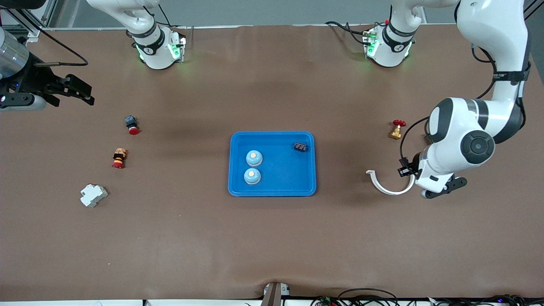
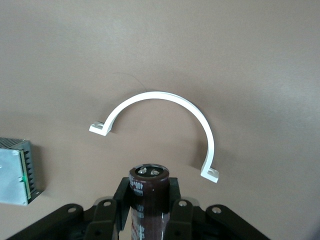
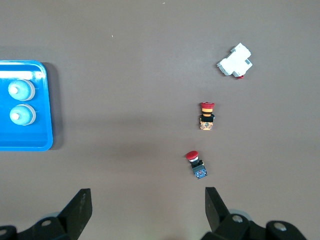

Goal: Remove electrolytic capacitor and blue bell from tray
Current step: 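Lift the capacitor with the left gripper and carry it to the white arch, then set the capacitor inside the arch while the right gripper reaches the tray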

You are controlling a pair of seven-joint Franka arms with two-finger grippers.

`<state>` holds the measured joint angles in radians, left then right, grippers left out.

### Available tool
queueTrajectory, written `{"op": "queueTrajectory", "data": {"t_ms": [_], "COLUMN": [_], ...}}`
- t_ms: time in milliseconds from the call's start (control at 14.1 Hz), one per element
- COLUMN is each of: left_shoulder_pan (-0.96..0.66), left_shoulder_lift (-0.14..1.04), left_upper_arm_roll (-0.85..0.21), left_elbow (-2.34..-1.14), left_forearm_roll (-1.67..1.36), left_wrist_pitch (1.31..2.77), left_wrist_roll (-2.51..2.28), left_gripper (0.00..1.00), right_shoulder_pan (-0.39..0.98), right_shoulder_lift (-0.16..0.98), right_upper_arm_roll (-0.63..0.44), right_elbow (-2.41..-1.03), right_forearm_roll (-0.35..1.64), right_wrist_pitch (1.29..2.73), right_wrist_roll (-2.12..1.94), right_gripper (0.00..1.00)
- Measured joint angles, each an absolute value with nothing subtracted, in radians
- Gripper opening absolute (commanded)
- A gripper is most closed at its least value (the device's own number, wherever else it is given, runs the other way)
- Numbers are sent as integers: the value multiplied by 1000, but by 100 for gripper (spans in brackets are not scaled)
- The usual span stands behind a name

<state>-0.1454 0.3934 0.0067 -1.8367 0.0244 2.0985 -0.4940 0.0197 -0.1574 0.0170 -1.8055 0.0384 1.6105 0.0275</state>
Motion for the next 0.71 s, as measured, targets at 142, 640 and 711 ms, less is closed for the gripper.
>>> {"op": "queueTrajectory", "data": {"t_ms": [142,640,711], "left_shoulder_pan": [-145,-153,-153], "left_shoulder_lift": [414,525,534], "left_upper_arm_roll": [7,5,5], "left_elbow": [-1864,-1871,-1871], "left_forearm_roll": [25,49,49], "left_wrist_pitch": [2138,2215,2227], "left_wrist_roll": [-494,-494,-494], "left_gripper": [0,0,0], "right_shoulder_pan": [31,101,124], "right_shoulder_lift": [-164,-210,-218], "right_upper_arm_roll": [17,19,19], "right_elbow": [-1820,-1969,-2003], "right_forearm_roll": [38,39,40], "right_wrist_pitch": [1619,1748,1774], "right_wrist_roll": [39,204,259], "right_gripper": [100,100,100]}}
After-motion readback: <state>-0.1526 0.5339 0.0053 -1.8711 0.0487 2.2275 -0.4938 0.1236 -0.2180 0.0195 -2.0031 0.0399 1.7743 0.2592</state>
